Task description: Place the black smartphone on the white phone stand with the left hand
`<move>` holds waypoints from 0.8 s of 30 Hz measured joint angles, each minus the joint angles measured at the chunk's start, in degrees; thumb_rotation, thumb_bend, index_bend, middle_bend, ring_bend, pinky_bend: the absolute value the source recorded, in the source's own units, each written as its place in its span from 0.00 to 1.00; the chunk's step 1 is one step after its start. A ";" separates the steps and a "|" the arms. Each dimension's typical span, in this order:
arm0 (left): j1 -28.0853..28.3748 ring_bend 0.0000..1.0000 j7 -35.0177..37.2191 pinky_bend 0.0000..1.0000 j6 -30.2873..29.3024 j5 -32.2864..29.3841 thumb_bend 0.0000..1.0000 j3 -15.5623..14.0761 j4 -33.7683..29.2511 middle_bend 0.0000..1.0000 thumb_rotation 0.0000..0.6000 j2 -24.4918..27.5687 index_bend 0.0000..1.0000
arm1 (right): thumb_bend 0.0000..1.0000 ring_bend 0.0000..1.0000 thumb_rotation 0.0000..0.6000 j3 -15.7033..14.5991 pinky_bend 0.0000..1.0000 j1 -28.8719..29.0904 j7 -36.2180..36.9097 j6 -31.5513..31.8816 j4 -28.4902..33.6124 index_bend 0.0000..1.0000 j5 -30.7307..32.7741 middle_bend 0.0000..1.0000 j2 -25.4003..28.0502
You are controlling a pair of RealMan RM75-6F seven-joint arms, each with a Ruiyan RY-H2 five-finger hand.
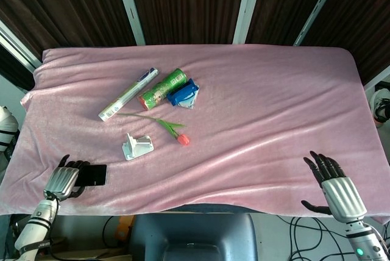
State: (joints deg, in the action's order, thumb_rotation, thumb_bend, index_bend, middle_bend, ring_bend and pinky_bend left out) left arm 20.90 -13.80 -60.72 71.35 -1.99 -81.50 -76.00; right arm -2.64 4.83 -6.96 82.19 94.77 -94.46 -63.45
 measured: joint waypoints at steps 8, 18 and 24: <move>-3.21 0.53 10.77 0.08 -7.79 5.98 0.36 0.56 0.29 0.89 1.00 1.80 0.89 | 0.25 0.00 1.00 -0.05 0.22 0.03 -0.24 -0.09 0.10 0.00 -0.04 0.00 -0.08; -4.84 0.53 34.71 0.12 -15.69 12.67 0.36 2.66 0.46 0.90 1.00 1.68 0.90 | 0.25 0.00 1.00 -0.20 0.22 0.19 -0.72 -0.49 0.15 0.00 -0.20 0.00 -0.29; -4.52 0.53 55.05 0.12 -18.61 14.69 0.36 5.17 0.93 0.90 1.00 -1.49 0.90 | 0.25 0.00 1.00 -0.19 0.22 0.31 -0.82 -0.84 0.08 0.00 -0.04 0.00 -0.33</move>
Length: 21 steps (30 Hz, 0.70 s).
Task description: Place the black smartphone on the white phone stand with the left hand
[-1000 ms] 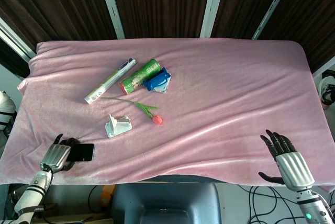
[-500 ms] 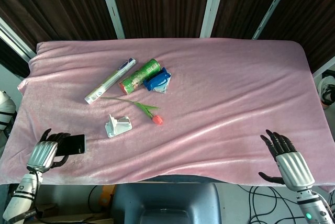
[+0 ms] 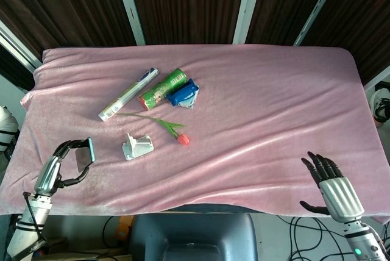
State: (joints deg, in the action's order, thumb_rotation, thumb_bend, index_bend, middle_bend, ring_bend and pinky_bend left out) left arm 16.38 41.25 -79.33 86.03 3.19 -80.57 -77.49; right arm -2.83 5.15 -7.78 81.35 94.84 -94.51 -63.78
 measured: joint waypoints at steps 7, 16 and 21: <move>1.86 0.53 6.96 0.12 -0.41 -0.88 0.36 4.14 0.45 0.91 1.00 -6.69 0.91 | 0.25 0.00 1.00 -0.05 0.22 -0.02 0.35 0.18 -0.06 0.00 -0.11 0.00 0.17; 3.77 0.53 9.03 0.11 0.60 -5.97 0.36 9.01 3.29 0.91 1.00 -13.17 0.91 | 0.25 0.00 1.00 -0.06 0.22 -0.12 0.84 0.52 -0.24 0.00 -0.24 0.00 0.33; 4.67 0.53 9.60 0.11 1.75 -6.63 0.36 9.44 7.31 0.91 1.00 -16.24 0.91 | 0.25 0.00 1.00 -0.02 0.22 -0.19 1.08 0.75 -0.32 0.00 -0.25 0.00 0.46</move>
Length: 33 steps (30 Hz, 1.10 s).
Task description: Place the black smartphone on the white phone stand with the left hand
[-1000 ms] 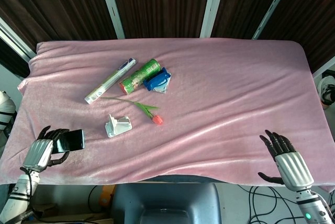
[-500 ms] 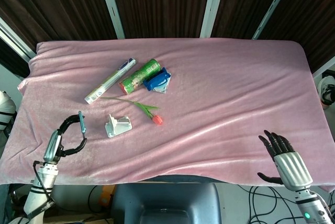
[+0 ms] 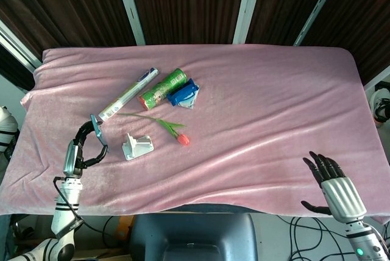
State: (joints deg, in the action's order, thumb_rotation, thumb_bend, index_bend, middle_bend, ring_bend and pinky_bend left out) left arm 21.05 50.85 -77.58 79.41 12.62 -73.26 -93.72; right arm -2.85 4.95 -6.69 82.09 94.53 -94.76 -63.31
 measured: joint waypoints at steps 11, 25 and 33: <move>2.65 0.53 0.28 0.10 0.56 1.10 0.36 0.12 10.17 0.91 1.00 -8.91 0.91 | 0.25 0.00 1.00 -0.09 0.22 -0.10 0.49 0.41 -0.12 0.00 -0.43 0.00 0.08; 4.87 0.53 2.04 0.10 2.93 1.06 0.36 0.18 18.15 0.91 1.00 -14.60 0.91 | 0.25 0.00 1.00 -0.07 0.22 -0.30 1.98 1.14 -0.34 0.00 -0.67 0.00 0.72; 5.45 0.53 2.60 0.10 3.07 1.30 0.36 -0.22 24.02 0.91 1.00 -17.82 0.91 | 0.25 0.00 1.00 -0.09 0.22 -0.54 2.64 1.73 -0.51 0.00 -0.94 0.00 1.01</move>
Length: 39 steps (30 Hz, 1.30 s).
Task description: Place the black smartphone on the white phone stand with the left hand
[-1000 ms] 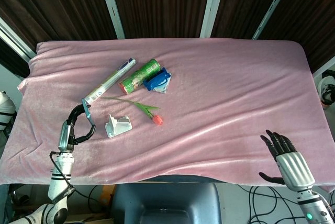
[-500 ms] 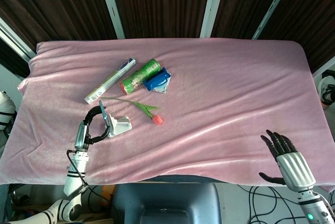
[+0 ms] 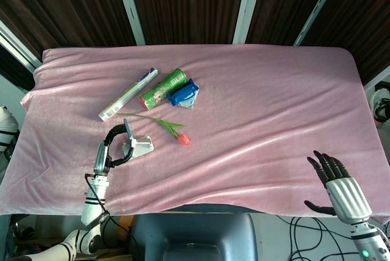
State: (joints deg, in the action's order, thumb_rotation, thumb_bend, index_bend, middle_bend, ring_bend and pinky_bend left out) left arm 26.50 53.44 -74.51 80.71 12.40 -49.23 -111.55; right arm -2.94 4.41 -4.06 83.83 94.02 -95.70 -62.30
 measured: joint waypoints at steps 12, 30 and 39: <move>0.27 0.52 1.65 0.09 0.53 0.59 0.36 -1.04 4.94 0.89 1.00 -2.53 0.91 | 0.25 0.00 1.00 0.00 0.22 -0.13 0.13 0.26 -0.08 0.00 -0.21 0.00 0.07; 0.35 0.35 4.18 0.07 2.16 1.40 0.35 -2.68 8.79 0.58 1.00 -3.80 0.60 | 0.25 0.00 1.00 -0.04 0.22 -0.36 0.57 0.71 -0.22 0.00 -0.57 0.00 0.23; 0.65 0.04 6.40 0.02 3.57 1.82 0.33 -3.33 8.24 0.04 1.00 -2.97 0.16 | 0.25 0.00 1.00 0.00 0.20 -0.39 0.34 0.66 -0.17 0.00 -0.49 0.00 0.20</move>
State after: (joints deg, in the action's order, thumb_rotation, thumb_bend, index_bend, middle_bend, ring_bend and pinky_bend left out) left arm 27.15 59.85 -70.94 82.53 9.07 -40.99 -114.52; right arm -2.93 4.02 -3.71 84.48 93.85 -96.20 -62.11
